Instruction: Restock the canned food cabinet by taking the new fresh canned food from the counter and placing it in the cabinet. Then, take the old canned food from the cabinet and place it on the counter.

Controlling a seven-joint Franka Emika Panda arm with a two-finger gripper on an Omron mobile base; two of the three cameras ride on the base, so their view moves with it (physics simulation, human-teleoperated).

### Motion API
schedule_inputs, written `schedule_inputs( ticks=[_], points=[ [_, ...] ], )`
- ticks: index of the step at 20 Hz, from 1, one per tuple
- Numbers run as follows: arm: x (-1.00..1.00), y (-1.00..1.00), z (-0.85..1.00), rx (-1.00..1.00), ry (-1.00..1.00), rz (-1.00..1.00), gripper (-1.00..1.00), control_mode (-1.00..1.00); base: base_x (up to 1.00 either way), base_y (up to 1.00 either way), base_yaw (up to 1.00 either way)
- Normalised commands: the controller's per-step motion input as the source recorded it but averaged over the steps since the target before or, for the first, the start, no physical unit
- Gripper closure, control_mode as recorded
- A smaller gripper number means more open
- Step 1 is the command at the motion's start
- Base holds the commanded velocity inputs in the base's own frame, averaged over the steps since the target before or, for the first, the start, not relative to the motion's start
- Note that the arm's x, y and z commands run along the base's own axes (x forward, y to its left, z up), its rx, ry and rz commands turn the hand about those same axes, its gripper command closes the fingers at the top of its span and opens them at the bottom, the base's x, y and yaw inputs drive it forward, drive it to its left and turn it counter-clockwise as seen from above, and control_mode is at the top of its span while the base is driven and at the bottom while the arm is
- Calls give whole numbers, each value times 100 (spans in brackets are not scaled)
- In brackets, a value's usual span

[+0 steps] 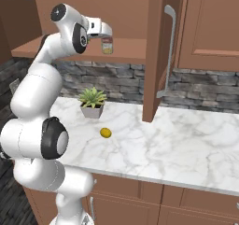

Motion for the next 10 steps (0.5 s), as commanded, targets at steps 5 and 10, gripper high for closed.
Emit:
schedule_inputs(
  ticks=[5,10],
  points=[
    [7,-24,4,10,-8,0,-100,-100,0,0,0],
    [10,-10,-17,10,1,0,-100,-100,0,0,0]
  ],
)
